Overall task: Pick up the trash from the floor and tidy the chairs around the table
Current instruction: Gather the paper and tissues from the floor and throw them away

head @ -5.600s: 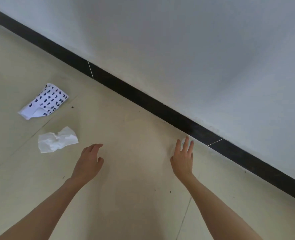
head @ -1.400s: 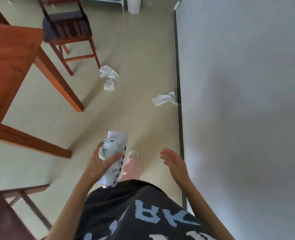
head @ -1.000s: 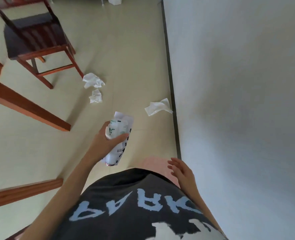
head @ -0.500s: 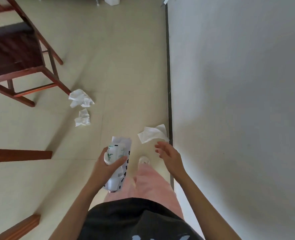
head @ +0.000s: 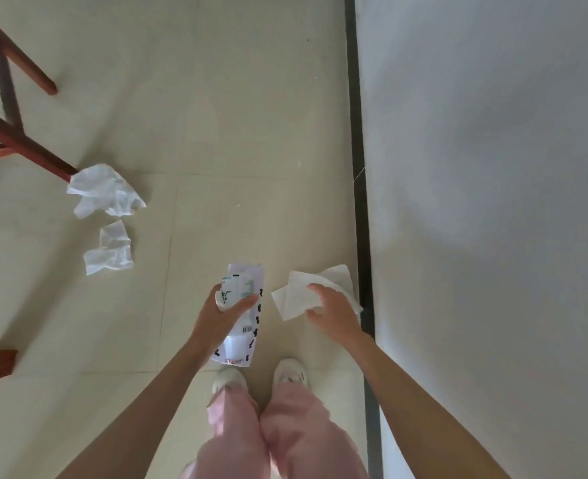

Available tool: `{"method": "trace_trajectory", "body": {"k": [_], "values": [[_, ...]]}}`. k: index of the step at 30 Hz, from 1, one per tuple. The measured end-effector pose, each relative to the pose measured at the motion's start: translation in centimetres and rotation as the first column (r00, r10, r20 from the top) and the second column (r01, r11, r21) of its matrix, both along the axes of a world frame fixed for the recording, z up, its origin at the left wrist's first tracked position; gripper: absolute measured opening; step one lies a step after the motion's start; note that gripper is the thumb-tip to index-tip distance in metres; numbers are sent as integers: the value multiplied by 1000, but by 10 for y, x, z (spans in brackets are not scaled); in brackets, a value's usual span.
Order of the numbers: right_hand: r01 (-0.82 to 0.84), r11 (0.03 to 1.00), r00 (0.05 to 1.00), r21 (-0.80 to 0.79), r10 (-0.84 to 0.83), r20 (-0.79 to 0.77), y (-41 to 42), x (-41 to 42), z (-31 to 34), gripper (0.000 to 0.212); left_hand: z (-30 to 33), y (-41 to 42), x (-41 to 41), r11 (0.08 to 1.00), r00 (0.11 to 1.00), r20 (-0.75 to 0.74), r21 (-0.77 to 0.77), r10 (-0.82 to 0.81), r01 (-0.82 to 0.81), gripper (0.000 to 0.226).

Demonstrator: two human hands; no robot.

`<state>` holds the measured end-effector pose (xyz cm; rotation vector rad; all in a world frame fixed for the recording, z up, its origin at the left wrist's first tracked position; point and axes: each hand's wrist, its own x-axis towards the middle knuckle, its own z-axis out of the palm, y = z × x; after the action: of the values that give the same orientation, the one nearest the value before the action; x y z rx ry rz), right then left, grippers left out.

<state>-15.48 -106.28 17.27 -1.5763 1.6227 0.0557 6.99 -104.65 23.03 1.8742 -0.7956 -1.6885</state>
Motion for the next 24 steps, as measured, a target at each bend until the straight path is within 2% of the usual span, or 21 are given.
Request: {"method": "trace_trajectory", "body": {"k": [4,6,10,14,16,18,20,22,24], "values": [[-50,995,954,89,74,-292,-6,0,-145,86,-121,-20,7,999,999,-30,-21,-33,33,44],[-33,991,919,130,82,-385,-14,2,-209,99,-178,-32,15,999,999,-50,-30,-18,17,37],[-40,993,889,111,86,-449,-14,-6,-296,96,-269,-44,29,993,989,-85,-2,119,-119,24],[34,999,908,-15,-37,-417,-6,-10,-312,87,-302,-41,37,965,949,-180,81,259,-248,16],[65,992,944,-107,-96,-317,-6,-7,-307,73,-301,-40,36,957,935,-214,126,282,-260,18],[140,981,979,-137,-158,-130,-8,-1,-300,58,-298,-42,33,950,923,-241,160,300,-267,23],[209,962,977,-173,-215,-15,-16,11,-291,48,-296,-45,31,933,893,-294,217,342,-286,31],[324,919,945,-226,-303,124,-36,31,-277,40,-295,-50,32,921,846,-379,253,375,-295,40],[469,868,858,-165,-404,317,-63,60,-260,36,-297,-55,38,903,774,-469,269,426,-334,42]]}}
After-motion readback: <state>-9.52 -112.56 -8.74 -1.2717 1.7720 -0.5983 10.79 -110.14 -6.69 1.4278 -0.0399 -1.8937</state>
